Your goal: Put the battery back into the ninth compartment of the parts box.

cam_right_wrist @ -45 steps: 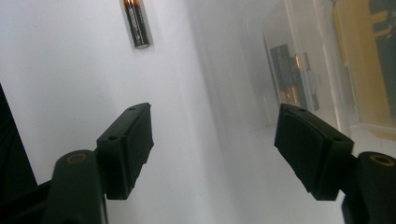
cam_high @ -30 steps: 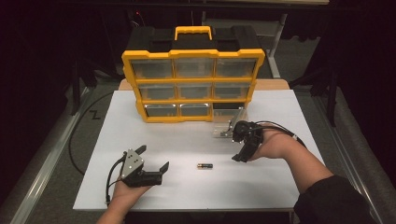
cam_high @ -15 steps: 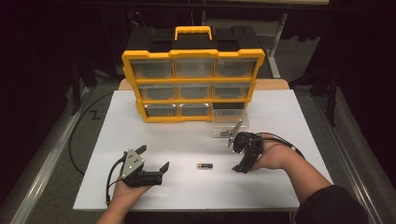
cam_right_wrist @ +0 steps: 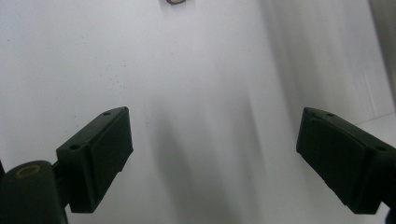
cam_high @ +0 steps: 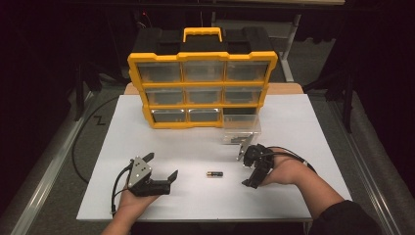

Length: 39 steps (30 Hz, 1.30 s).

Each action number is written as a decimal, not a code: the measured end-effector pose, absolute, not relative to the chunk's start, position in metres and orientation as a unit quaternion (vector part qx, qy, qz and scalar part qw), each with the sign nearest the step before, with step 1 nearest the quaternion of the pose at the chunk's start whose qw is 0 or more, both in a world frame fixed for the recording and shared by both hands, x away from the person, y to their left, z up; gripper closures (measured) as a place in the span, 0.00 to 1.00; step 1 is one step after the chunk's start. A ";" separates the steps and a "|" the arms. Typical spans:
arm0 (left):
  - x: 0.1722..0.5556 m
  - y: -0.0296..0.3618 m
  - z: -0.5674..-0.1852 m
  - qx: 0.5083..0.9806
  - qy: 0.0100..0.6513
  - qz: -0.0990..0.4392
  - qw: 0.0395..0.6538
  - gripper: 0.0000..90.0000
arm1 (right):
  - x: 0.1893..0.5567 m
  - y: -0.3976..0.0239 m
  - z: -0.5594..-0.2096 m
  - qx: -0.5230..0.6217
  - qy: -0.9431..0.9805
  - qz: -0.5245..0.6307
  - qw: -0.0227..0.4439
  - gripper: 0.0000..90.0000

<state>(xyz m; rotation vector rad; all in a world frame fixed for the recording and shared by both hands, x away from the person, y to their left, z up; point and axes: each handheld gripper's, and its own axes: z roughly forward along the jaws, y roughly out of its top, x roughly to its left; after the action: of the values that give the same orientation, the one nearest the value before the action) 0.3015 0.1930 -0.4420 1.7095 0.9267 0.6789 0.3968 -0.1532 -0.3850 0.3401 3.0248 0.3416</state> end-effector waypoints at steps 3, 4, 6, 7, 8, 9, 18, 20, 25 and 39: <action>0.301 0.193 -0.442 0.711 0.385 0.283 0.515 0.00 | 0.396 -0.150 -0.390 0.109 0.987 0.114 0.040 0.13; 0.301 0.193 -0.442 0.711 0.384 0.284 0.515 0.00 | 0.396 -0.149 -0.391 0.106 0.987 0.115 0.036 0.13; 0.301 0.194 -0.441 0.711 0.384 0.284 0.516 0.00 | 0.396 -0.145 -0.394 0.104 0.987 0.116 0.037 0.13; 0.301 0.194 -0.441 0.710 0.385 0.284 0.517 0.00 | 0.397 -0.143 -0.396 0.095 0.988 0.117 0.037 0.13; 0.301 0.194 -0.441 0.710 0.385 0.284 0.517 0.00 | 0.396 -0.140 -0.398 0.101 0.987 0.116 0.035 0.14; 0.302 0.194 -0.441 0.710 0.385 0.284 0.517 0.00 | 0.396 -0.138 -0.399 0.100 0.988 0.116 0.033 0.14; 0.302 0.194 -0.442 0.710 0.384 0.282 0.518 0.00 | 0.400 -0.116 -0.402 0.078 0.988 0.131 0.025 0.18; 0.302 0.194 -0.441 0.710 0.384 0.282 0.518 0.00 | 0.400 -0.112 -0.402 0.076 0.988 0.130 0.023 0.18; 0.301 0.194 -0.441 0.710 0.384 0.282 0.518 0.00 | 0.401 -0.104 -0.403 0.072 0.988 0.132 0.021 0.22; 0.301 0.195 -0.441 0.708 0.383 0.283 0.521 0.00 | 0.401 -0.084 -0.400 0.054 0.989 0.136 0.008 0.40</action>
<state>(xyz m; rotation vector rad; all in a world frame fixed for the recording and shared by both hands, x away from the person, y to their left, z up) 0.3007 0.1945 -0.4406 1.6971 0.9172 0.6785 0.4013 -0.0840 -0.4004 0.1675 3.0913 0.4244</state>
